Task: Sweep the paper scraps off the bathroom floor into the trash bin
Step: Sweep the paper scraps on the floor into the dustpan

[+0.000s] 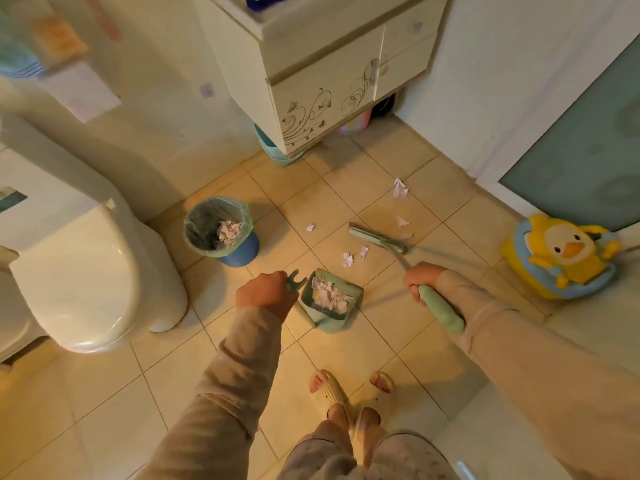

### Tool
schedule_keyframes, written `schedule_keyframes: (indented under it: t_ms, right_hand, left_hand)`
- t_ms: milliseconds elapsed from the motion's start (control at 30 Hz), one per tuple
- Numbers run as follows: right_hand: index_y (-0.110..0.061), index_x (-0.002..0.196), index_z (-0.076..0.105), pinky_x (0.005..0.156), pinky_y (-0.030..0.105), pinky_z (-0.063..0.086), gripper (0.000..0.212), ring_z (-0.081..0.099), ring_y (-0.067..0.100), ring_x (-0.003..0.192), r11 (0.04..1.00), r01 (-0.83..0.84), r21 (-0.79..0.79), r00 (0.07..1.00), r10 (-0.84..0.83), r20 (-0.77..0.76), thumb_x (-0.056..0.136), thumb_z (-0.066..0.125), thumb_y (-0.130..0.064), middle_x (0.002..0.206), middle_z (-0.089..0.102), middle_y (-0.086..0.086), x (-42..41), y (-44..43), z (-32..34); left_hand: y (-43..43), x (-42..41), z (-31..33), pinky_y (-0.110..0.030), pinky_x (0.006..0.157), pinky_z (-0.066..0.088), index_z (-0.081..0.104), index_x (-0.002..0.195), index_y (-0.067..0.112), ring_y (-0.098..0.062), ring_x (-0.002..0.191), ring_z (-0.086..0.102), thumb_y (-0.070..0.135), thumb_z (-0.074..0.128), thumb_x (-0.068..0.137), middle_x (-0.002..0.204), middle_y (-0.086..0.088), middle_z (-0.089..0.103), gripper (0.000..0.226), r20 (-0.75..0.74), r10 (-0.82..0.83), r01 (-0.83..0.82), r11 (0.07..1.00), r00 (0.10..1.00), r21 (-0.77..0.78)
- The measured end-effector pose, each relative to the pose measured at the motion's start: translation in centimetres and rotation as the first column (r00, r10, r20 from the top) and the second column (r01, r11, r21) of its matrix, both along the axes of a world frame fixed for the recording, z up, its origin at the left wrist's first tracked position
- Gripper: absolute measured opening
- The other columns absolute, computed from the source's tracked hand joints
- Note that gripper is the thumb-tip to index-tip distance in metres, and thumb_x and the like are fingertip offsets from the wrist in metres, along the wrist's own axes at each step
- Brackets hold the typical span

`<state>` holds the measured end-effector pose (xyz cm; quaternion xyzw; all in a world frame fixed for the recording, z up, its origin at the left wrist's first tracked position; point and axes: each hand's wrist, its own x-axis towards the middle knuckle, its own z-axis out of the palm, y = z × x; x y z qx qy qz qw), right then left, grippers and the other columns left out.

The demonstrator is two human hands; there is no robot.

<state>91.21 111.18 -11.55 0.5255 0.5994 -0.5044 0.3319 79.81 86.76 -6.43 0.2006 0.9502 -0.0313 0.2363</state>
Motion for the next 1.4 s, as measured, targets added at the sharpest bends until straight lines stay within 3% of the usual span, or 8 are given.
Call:
schedule_keyframes:
  t_ms: [133, 233, 300, 367, 467, 900, 1200, 1400]
  right_hand:
    - [-0.002, 0.125, 0.052, 0.052, 0.027, 0.034, 0.046, 0.038, 0.015, 0.052, 0.979, -0.205, 0.02, 0.976, 0.203, 0.085, 0.083, 0.035, -0.01, 0.056, 0.039, 0.004, 0.3, -2.4, 0.1]
    - [-0.003, 0.1, 0.05, 0.038, 0.019, 0.035, 0.022, 0.04, 0.009, 0.033, 0.985, -0.15, -0.09, 0.975, 0.162, 0.152, 0.084, 0.036, -0.009, 0.043, 0.042, 0.0, 1.4, -4.0, 0.2]
    - [-0.001, 0.105, 0.045, 0.032, 0.011, 0.033, 0.022, 0.037, 0.006, 0.023, 0.977, -0.187, -0.101, 0.966, 0.202, 0.163, 0.086, 0.033, -0.002, 0.03, 0.04, -0.002, 2.1, -4.6, 0.8]
    - [-0.001, 0.086, 0.045, 0.031, 0.008, 0.031, 0.013, 0.036, 0.006, 0.02, 0.972, -0.171, -0.161, 0.973, 0.192, 0.127, 0.087, 0.032, 0.001, 0.026, 0.037, -0.003, 2.4, -4.0, 1.8]
    - [-0.011, 0.064, 0.037, 0.031, 0.006, 0.029, 0.028, 0.036, 0.006, 0.02, 0.973, -0.022, -0.231, 0.997, 0.038, 0.066, 0.09, 0.037, 0.001, 0.027, 0.039, -0.003, 3.6, -2.4, 2.8]
    - [-0.007, 0.061, 0.039, 0.031, 0.006, 0.028, 0.029, 0.034, 0.005, 0.02, 0.983, 0.041, -0.176, 0.998, -0.049, -0.045, 0.088, 0.036, 0.006, 0.03, 0.036, -0.001, 2.3, -2.4, 3.1]
    - [-0.009, 0.063, 0.036, 0.032, 0.006, 0.031, 0.027, 0.037, 0.006, 0.019, 0.985, -0.082, -0.15, 0.994, 0.069, -0.087, 0.086, 0.036, 0.006, 0.027, 0.039, 0.0, -6.7, 6.1, 3.4]
    - [-0.01, 0.068, 0.038, 0.031, 0.007, 0.031, 0.02, 0.039, 0.006, 0.02, 0.958, -0.274, -0.087, 0.957, 0.263, -0.124, 0.084, 0.038, 0.002, 0.027, 0.041, -0.002, -13.8, 11.0, 3.0]
  left_hand:
    - [0.3, -0.9, -0.4, -0.034, 0.088, 0.05, 0.059, 0.117, 0.019, -0.028, 0.104, 0.062, 0.039, 0.049, 0.092, 0.112, -0.007, 0.067, 0.033, 0.021, -0.025, 0.025, 1.0, 0.999, -0.007]
    - [0.6, -1.4, -0.5, -0.034, 0.087, 0.051, 0.059, 0.117, 0.018, -0.028, 0.103, 0.063, 0.037, 0.05, 0.092, 0.11, -0.007, 0.067, 0.033, 0.012, -0.045, 0.045, 0.999, 0.999, -0.003]
    - [0.5, -1.8, -0.6, -0.033, 0.086, 0.051, 0.06, 0.116, 0.018, -0.028, 0.102, 0.063, 0.037, 0.05, 0.092, 0.109, -0.007, 0.067, 0.032, 0.006, -0.045, 0.045, 0.999, 0.999, 0.002]
    - [0.2, -2.2, -0.6, -0.033, 0.084, 0.051, 0.061, 0.115, 0.018, -0.028, 0.1, 0.064, 0.038, 0.05, 0.092, 0.108, -0.007, 0.068, 0.033, -0.003, -0.044, 0.044, 0.999, 0.999, 0.006]
    - [0.0, -2.6, -0.6, -0.033, 0.084, 0.052, 0.062, 0.114, 0.018, -0.028, 0.099, 0.064, 0.039, 0.051, 0.091, 0.107, -0.007, 0.068, 0.033, -0.009, -0.045, 0.045, 0.999, 0.999, 0.014]
    - [-1.1, -3.7, -0.1, -0.032, 0.087, 0.051, 0.061, 0.116, 0.02, -0.026, 0.103, 0.063, 0.043, 0.051, 0.09, 0.111, -0.005, 0.068, 0.036, -0.007, 0.002, -0.001, 1.0, 1.0, 0.031]
    - [1.8, -5.1, 1.1, -0.029, 0.08, 0.05, 0.062, 0.115, 0.024, -0.022, 0.101, 0.064, 0.045, 0.052, 0.09, 0.108, -0.002, 0.069, 0.035, -0.015, 0.227, -0.227, 0.974, 0.974, 0.014]
    - [3.7, -5.4, 1.5, -0.026, 0.075, 0.048, 0.065, 0.111, 0.028, -0.019, 0.097, 0.065, 0.046, 0.055, 0.087, 0.103, 0.001, 0.07, 0.032, -0.031, 0.375, -0.375, 0.927, 0.927, -0.014]
